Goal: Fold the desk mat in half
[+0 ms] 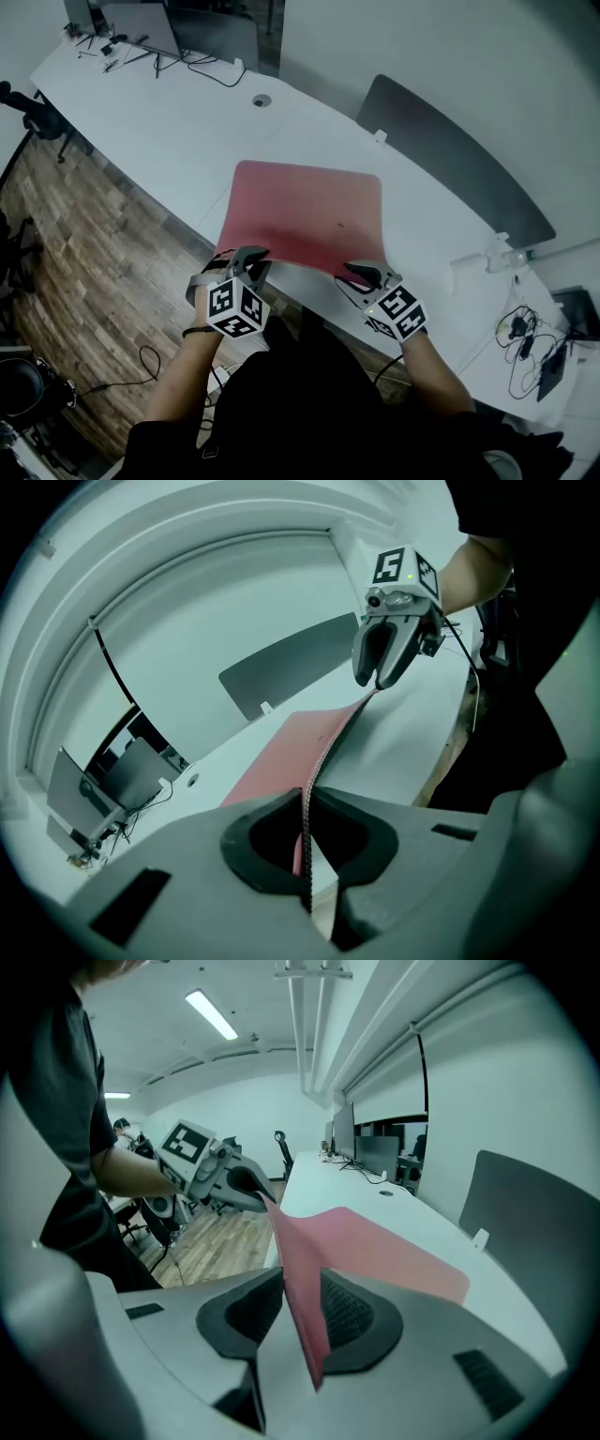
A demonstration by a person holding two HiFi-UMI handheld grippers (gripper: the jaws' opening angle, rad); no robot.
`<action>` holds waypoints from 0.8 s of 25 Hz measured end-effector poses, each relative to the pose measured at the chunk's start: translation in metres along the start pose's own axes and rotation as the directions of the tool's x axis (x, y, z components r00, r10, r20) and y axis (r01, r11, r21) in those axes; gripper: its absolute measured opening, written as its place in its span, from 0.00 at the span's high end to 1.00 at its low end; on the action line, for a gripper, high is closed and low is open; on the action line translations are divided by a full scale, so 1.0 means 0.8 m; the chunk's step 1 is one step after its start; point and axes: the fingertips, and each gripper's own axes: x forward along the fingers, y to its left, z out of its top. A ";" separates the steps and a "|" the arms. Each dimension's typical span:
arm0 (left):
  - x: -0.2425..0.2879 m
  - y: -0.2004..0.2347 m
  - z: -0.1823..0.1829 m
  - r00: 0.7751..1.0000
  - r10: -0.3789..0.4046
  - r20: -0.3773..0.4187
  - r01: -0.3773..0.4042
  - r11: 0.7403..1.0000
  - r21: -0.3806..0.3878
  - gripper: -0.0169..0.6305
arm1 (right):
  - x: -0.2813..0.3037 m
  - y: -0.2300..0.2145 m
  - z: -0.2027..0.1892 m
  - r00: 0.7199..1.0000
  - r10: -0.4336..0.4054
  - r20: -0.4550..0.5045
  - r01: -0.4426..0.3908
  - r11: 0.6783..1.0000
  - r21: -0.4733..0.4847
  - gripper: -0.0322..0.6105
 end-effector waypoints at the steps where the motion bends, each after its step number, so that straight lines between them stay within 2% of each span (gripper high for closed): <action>1: 0.003 0.005 0.002 1.000 -0.005 0.001 0.005 1.000 -0.003 0.94 | 0.002 0.003 0.000 1.000 -0.011 -0.013 0.011 0.999 -0.031 0.74; 2: 0.005 0.009 0.006 1.000 -0.009 0.005 0.009 1.000 -0.002 0.94 | 0.004 0.004 -0.001 0.999 -0.024 -0.029 0.022 0.998 -0.065 0.69; 5: 0.008 0.017 0.019 0.999 -0.025 0.024 0.025 1.000 -0.003 0.94 | 0.008 0.000 -0.010 0.995 -0.073 -0.073 0.063 0.990 -0.130 0.64; 11: 0.002 0.035 0.018 0.998 -0.032 0.048 0.035 0.997 -0.065 0.94 | 0.006 0.009 -0.012 0.986 -0.130 -0.108 0.109 0.977 -0.186 0.64; 12: 0.001 0.038 0.017 0.998 -0.033 0.049 0.036 0.997 -0.062 0.94 | 0.004 0.004 -0.014 0.980 -0.163 -0.115 0.137 0.969 -0.204 0.67; 14: 0.004 0.039 0.016 0.998 -0.043 0.047 0.045 0.998 -0.047 0.94 | -0.002 -0.012 -0.015 0.970 -0.216 -0.110 0.190 0.960 -0.204 0.88; 15: 0.006 0.038 0.017 0.998 -0.049 0.044 0.051 0.998 -0.038 0.94 | -0.004 -0.020 -0.016 0.969 -0.224 -0.103 0.202 0.961 -0.187 0.92; 20: 0.017 0.041 0.015 0.998 -0.063 0.031 0.063 0.998 0.014 0.94 | -0.004 -0.056 -0.001 0.962 -0.260 -0.086 0.241 0.953 -0.182 0.92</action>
